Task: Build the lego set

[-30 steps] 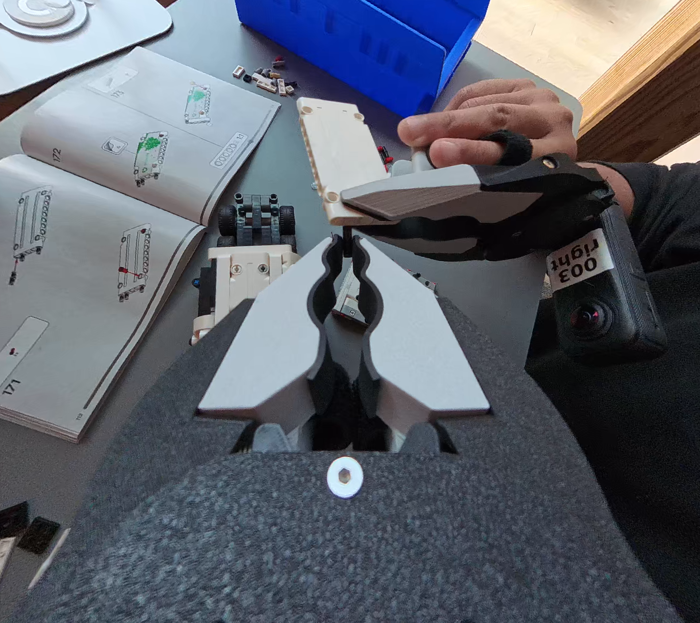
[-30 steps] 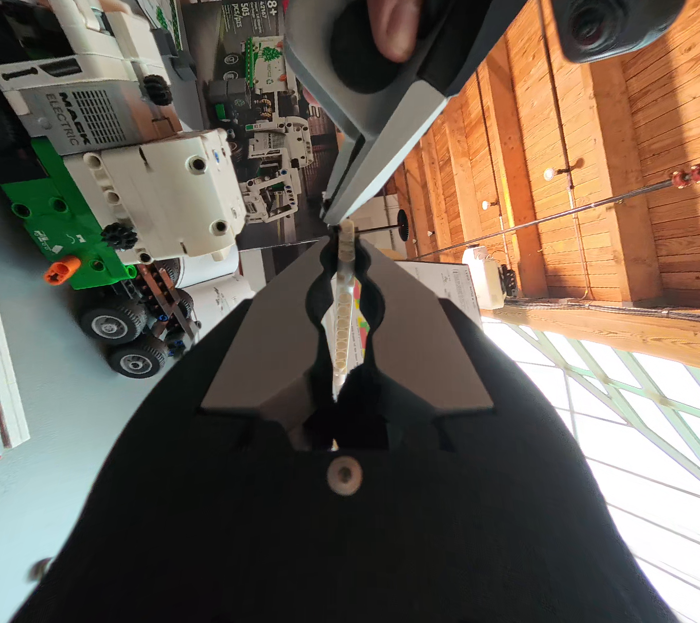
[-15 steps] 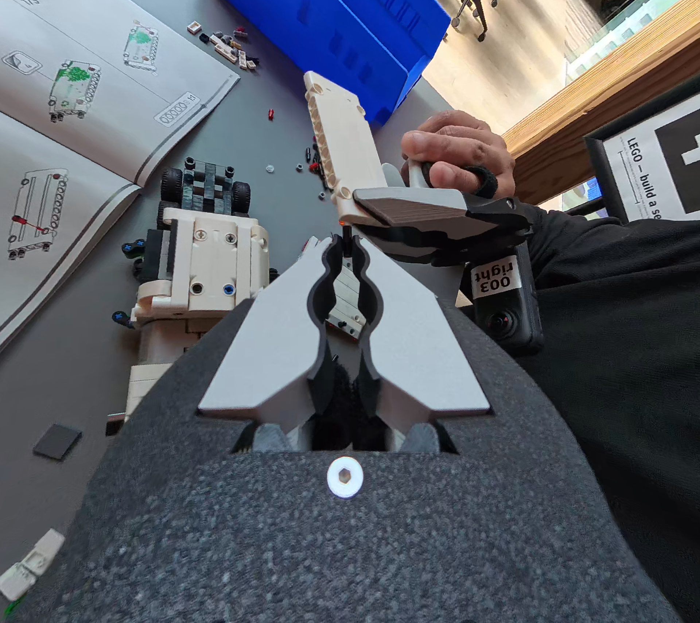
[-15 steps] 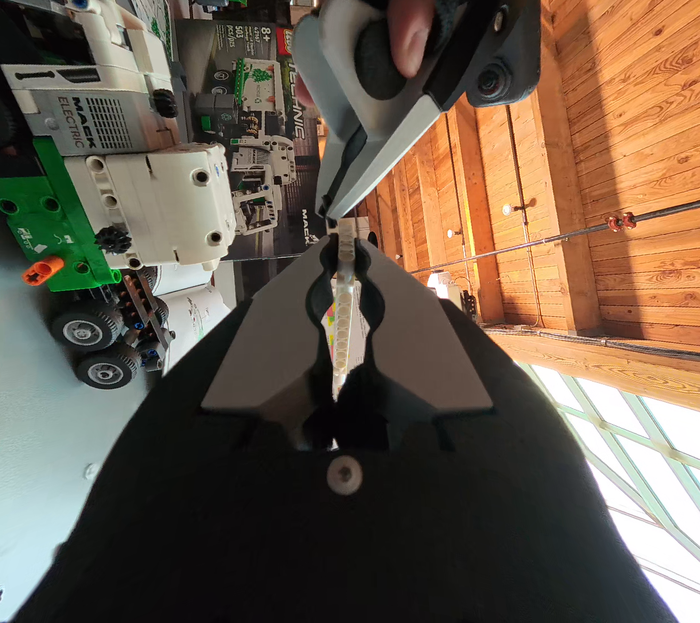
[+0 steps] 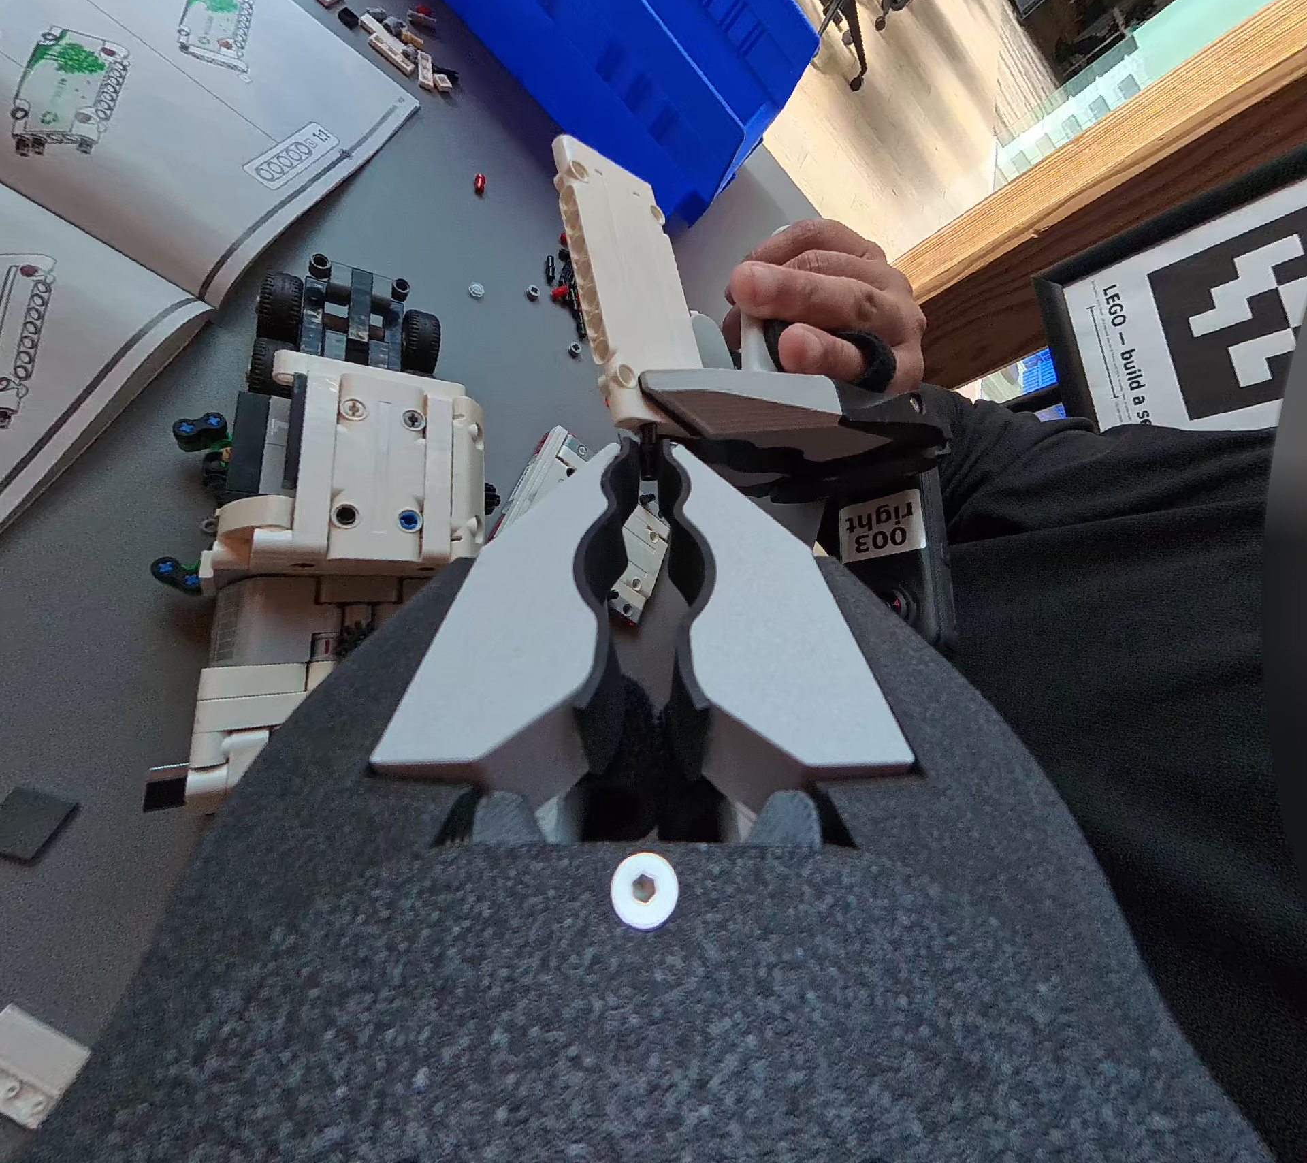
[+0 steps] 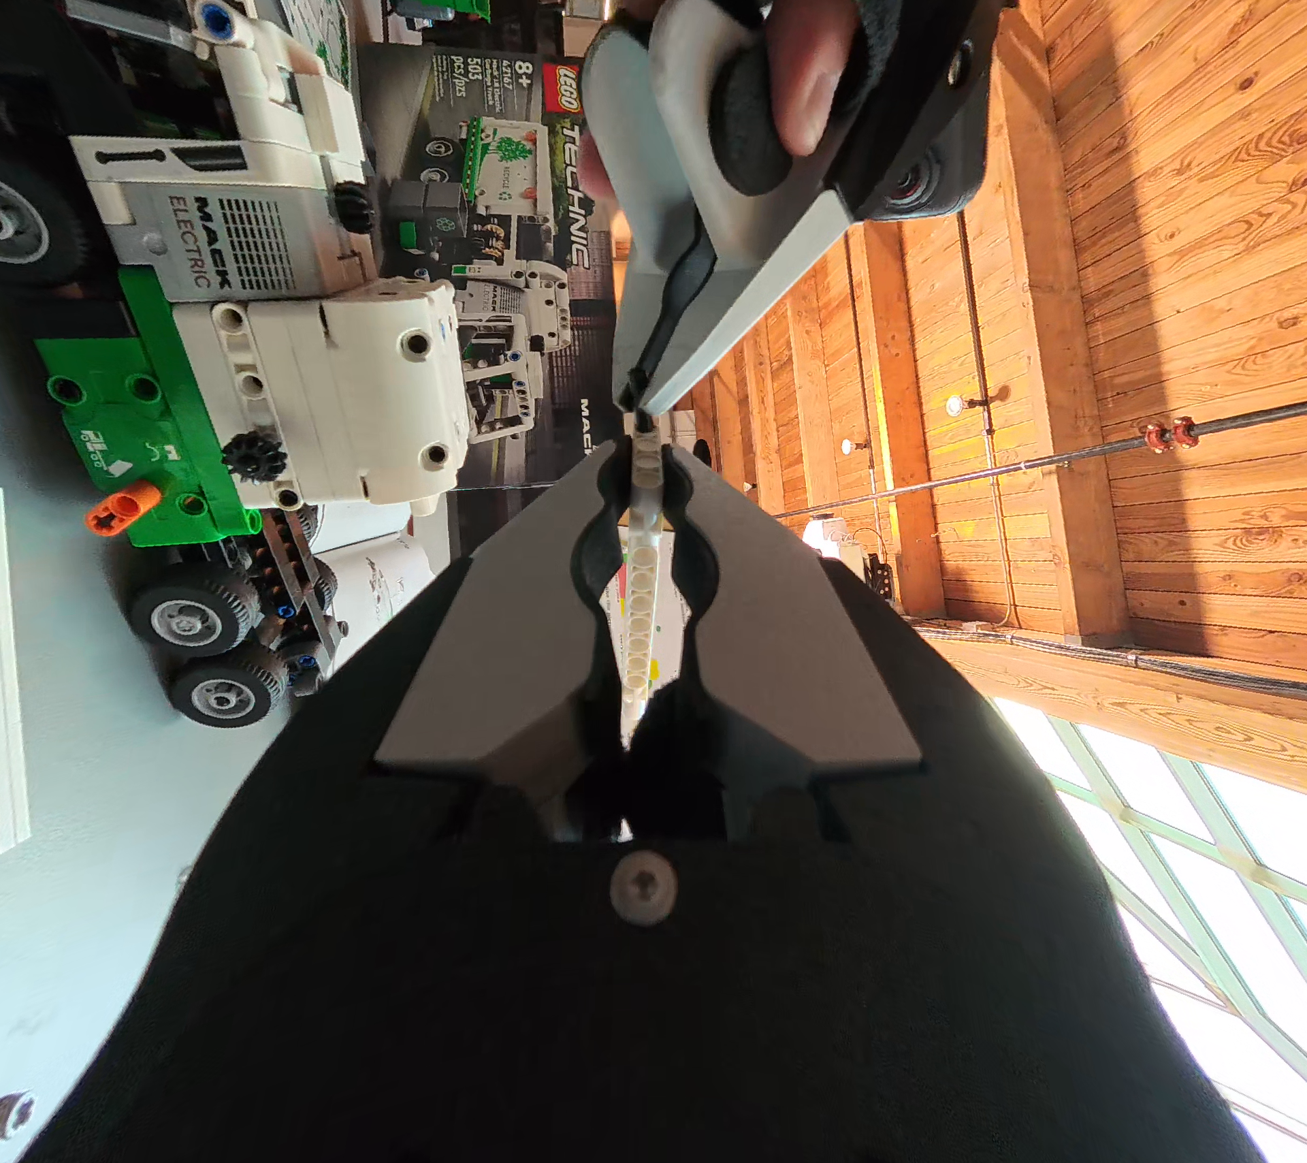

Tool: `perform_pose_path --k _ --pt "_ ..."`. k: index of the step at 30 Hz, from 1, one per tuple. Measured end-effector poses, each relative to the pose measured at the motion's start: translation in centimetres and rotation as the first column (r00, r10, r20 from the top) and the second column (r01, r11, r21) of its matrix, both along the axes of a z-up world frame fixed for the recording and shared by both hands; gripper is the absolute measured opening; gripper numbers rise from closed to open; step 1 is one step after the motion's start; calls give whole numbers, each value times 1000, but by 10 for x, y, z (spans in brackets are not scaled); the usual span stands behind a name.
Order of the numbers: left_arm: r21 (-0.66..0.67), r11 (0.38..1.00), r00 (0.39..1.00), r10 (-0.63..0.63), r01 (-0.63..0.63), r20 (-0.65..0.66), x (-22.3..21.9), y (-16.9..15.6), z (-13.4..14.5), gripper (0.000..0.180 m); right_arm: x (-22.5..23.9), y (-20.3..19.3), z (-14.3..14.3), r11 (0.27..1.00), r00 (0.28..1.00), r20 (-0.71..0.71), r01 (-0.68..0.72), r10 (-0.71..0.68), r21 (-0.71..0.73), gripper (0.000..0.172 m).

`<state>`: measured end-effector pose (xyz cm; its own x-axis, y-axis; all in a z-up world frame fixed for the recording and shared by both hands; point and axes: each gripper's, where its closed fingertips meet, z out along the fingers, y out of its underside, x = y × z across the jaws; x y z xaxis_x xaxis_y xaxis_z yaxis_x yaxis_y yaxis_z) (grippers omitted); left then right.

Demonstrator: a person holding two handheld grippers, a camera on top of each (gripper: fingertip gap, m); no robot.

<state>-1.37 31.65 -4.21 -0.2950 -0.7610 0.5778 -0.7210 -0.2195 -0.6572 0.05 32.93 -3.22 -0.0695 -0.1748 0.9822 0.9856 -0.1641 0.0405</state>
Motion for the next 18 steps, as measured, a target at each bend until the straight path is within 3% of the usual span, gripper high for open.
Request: perform_pose_path --k 13,18 --pt "-16 999 999 41 -41 -12 6 -2 -1 3 4 -1 1 997 997 29 72 -73 19 5" --pt "-52 999 998 -14 10 -66 -1 -5 -7 3 -3 -2 -4 1000 993 117 30 -30 1 6"
